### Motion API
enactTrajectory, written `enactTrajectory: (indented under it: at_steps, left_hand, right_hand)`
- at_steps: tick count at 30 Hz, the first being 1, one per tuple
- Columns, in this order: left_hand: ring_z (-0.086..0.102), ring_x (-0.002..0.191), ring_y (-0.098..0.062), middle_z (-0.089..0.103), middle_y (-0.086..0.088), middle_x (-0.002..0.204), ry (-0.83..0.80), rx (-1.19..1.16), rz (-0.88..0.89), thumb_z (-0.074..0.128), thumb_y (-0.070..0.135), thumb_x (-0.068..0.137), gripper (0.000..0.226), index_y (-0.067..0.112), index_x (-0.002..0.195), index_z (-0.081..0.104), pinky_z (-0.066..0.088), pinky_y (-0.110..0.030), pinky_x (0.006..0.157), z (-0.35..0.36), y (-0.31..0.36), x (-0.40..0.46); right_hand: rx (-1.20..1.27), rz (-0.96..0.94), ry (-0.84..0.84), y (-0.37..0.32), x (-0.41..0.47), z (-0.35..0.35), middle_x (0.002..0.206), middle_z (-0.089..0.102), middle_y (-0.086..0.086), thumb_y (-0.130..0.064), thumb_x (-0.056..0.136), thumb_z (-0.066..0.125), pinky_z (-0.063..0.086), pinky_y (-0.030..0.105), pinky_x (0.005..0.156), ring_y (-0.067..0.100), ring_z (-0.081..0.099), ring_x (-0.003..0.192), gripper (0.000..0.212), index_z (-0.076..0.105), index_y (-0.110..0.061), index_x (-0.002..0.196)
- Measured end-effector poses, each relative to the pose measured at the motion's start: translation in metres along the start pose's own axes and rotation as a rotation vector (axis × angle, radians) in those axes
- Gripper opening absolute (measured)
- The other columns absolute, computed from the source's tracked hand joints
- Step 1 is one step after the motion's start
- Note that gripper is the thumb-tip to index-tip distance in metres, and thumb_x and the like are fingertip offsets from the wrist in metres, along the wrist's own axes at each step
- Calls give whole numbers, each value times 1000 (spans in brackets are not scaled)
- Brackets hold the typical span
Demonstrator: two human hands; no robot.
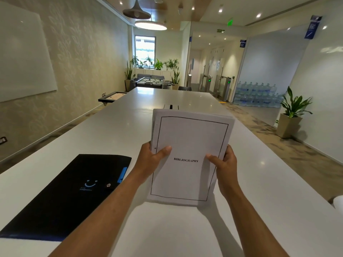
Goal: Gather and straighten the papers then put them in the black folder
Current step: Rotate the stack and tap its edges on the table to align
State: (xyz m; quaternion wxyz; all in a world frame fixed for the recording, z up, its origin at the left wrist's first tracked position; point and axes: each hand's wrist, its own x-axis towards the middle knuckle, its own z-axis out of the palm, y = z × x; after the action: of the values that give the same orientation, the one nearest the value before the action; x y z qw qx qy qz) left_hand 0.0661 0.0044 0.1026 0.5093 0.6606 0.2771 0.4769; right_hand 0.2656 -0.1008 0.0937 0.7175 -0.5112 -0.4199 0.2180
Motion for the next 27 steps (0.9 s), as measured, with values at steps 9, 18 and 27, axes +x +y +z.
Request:
enactTrajectory:
  at_steps: [9,18,27]
  left_hand:
    - [66,101,-21,68,-4,110,22,-57,54,73,29,75,49,19,120,57,57,-40,85,-3,-1,-2]
    - [63,103,-22,44,-8,124,323,68,427,59,23,90,68,51,136,18,57,-29,79,4,21,7]
    - [54,113,-15,56,-4,122,406,280,541,39,7,98,29,6,125,50,41,-17,99,15,35,16]
  right_hand:
    - [-50,-71,-11,-2,-6,2,110,62,0,17,80,57,57,27,82,12,65,98,51,47,-15,118]
    - [-191,-161,-38,-8,1,13,129,51,1,8,83,61,53,18,83,9,56,113,72,26,-24,138]
    - [-318,-336,48,-28,8,20,151,17,-23,2,81,66,40,44,109,11,29,140,98,9,-43,147]
